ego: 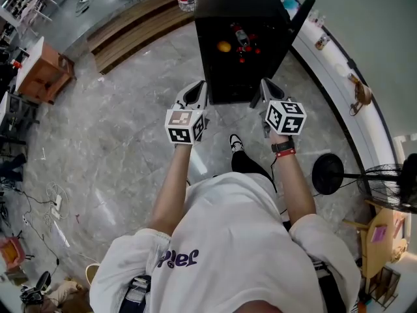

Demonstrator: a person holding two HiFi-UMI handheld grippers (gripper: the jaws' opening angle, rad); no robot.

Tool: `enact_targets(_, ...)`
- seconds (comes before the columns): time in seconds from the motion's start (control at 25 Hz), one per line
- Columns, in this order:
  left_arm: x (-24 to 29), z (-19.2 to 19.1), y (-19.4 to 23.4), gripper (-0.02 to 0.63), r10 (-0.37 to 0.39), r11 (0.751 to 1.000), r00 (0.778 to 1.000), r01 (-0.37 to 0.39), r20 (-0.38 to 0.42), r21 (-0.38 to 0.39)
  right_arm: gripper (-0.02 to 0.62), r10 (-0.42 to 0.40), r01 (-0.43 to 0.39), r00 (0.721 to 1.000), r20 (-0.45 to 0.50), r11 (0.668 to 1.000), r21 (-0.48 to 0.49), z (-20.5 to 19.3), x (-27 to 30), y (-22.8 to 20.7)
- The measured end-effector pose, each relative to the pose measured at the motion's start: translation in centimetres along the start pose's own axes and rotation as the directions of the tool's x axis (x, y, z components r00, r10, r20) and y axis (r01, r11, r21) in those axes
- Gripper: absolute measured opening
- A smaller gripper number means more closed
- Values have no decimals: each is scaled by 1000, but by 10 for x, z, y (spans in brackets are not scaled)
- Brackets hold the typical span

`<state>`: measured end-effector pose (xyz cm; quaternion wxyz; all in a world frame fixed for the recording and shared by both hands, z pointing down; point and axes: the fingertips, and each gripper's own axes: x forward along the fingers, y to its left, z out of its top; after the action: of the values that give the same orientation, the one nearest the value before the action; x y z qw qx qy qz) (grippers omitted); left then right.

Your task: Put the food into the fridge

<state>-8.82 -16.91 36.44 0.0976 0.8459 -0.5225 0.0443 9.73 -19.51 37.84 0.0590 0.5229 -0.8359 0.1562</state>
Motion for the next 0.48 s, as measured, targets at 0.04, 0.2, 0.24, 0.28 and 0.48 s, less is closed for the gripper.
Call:
enact_targets(0.04,2,0,2,20,0,1000,1000,0,-2,-3,15,1,-1,1000,-4,1000,-5,0,3,0)
enact_targets(0.2,9,-5,9,20,2,1000,1000,-2,-15,-15,15,10,-11,1000,-26,1000,-27,0,13,-1)
enact_targets(0.24,10,-7,12,20,2,1000,1000,-3,-19,-18,15,15,-17,999,-33,999,-38,0,15,-1)
enact_targets(0.28,12,-8,14,20,4,1000,1000,-4,-23,-21,15,24,-26,999,-43,998,-54,0,17,0)
enact_targets(0.48,16,-21,28,20,20,999,999,-22,-47,-41,15,83,-111,990,-115,960,-258,4,24,15)
